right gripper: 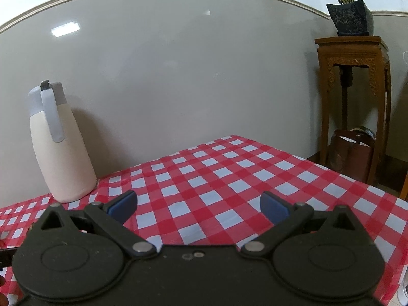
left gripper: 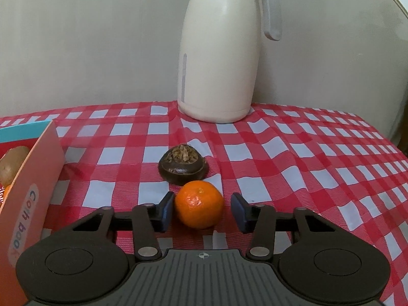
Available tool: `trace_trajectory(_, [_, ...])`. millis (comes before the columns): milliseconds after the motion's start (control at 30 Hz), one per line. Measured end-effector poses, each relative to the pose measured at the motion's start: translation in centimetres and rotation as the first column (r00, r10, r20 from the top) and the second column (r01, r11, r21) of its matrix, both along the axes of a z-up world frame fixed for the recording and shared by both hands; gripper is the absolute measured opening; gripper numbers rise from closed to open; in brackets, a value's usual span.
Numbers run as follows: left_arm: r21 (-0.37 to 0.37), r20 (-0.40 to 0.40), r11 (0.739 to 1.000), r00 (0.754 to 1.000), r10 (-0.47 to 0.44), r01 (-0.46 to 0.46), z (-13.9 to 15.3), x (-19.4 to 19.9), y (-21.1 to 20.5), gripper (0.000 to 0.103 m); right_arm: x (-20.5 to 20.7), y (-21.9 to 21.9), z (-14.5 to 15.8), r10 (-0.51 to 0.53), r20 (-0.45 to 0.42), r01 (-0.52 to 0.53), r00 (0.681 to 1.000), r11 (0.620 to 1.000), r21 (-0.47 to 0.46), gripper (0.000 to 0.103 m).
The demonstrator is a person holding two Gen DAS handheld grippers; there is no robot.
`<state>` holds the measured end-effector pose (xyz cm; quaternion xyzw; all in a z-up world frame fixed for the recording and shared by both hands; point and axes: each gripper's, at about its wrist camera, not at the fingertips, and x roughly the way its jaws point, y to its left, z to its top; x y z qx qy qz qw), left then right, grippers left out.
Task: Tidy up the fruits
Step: 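Close the left gripper around the mandarin, then carry the mandarin into the box and open the left gripper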
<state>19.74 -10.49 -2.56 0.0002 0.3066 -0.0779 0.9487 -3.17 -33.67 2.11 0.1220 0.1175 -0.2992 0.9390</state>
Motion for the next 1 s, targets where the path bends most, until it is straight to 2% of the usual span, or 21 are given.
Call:
trace_trajectory(133, [0.008,0.003,1.000,1.000,0.005,-0.005,0.0,0.1,0.0,0.041,0.1,0.3,0.0,0.014,-0.004,-0.014,1.000,1.000,-0.003,0.103])
trace_trajectory(1000, [-0.003,0.032,1.000,0.999,-0.021,0.022,0.6,-1.0,0.4,0.040,0.2,0.4,0.1,0.040,-0.005,-0.039,0.999,0.999,0.009,0.103])
